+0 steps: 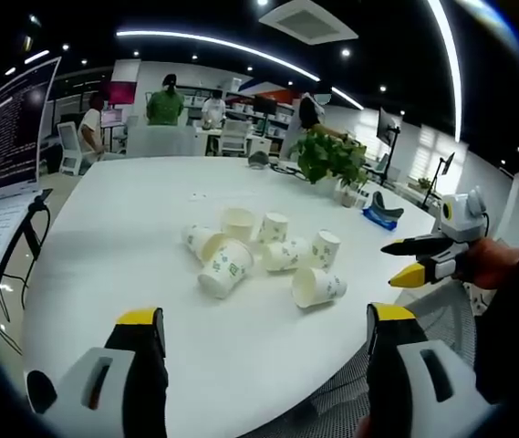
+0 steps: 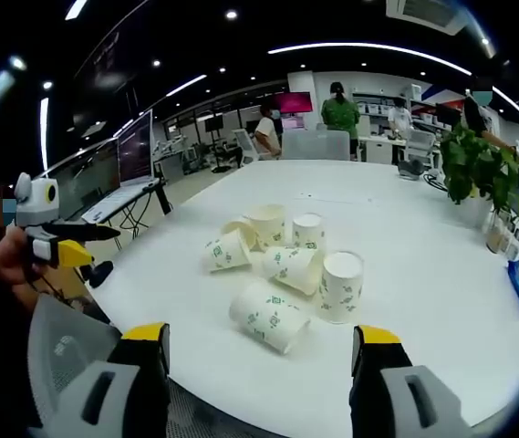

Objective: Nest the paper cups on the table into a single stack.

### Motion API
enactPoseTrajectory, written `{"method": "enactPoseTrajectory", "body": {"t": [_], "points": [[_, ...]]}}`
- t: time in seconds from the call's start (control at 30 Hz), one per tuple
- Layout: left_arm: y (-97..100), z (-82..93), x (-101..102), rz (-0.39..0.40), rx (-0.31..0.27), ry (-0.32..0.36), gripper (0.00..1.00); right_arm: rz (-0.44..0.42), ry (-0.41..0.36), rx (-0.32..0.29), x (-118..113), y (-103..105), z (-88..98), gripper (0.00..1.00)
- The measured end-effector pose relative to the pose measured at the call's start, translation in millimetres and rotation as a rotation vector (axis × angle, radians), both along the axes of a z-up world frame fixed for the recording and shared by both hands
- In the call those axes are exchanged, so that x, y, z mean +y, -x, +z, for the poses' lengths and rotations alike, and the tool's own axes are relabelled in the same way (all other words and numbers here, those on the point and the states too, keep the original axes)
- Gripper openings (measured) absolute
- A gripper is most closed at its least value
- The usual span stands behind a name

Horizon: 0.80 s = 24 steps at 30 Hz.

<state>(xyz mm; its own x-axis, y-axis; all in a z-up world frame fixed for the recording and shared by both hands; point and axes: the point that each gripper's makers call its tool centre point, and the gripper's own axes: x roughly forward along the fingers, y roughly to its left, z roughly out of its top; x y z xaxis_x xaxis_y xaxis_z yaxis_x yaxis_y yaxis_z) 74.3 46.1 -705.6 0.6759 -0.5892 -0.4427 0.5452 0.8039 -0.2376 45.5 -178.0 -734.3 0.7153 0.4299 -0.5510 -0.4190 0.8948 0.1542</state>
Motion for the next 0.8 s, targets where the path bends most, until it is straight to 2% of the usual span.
{"method": "enactPoseTrajectory", "body": {"t": [0.8], "points": [[-4.0,-3.0,-1.9,0.002,0.010,0.017,0.89,0.005,0.001,0.007,1.2,-2.5,-4.1,0.83]]}}
